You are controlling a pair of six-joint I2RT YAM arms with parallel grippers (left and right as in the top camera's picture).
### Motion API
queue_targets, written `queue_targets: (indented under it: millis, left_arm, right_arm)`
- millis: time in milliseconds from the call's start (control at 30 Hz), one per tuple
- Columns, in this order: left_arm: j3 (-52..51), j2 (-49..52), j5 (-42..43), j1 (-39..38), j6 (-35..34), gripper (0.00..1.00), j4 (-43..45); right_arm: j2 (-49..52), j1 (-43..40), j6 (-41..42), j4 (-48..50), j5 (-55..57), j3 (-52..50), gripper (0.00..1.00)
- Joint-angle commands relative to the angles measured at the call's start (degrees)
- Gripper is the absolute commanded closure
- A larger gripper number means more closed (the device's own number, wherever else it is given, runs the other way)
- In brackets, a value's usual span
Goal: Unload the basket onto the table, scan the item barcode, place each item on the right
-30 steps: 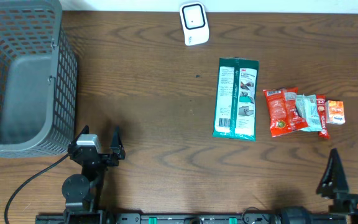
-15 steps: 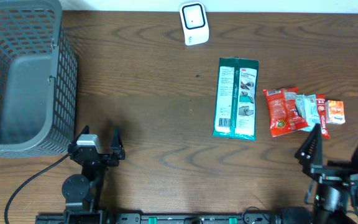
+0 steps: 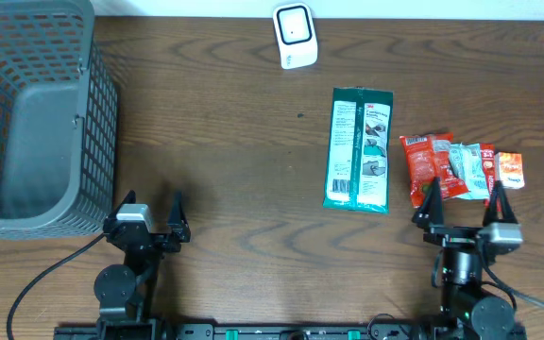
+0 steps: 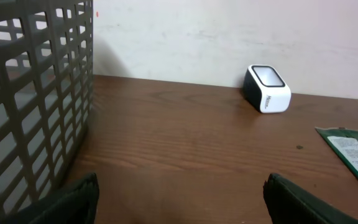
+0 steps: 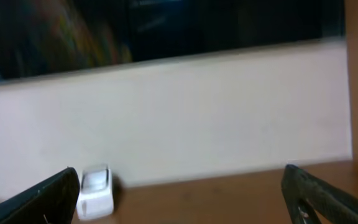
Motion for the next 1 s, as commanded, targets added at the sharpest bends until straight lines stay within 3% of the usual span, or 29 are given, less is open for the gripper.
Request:
queue_targets:
  millis: [0,200,367,967]
  left_arm:
    - [-0.79,-0.35,1.16,-0.04,0.52,0.14,-2.12]
    - [-0.79,-0.35,1.16,-0.07,0.52,0.14,-2.12]
    - [-0.79,-0.35,1.16,-0.07,0.52,0.14,-2.12]
    - [-0.79,-0.35,1.16,-0.07,0.52,0.14,-2.12]
  right_arm:
    - [-0.39,-0.61,1.92,-4.9,-0.61,-0.85,0.01]
    - [-0.39,-0.61,1.73,-20.28,-0.61,-0.85,0.01]
    - [-0.39,-0.59,-4.9,-20.65,-3.48,-0.85,0.01]
    - [-0.37,-0.61,-5.01,-20.68,-4.07,-0.85,0.01]
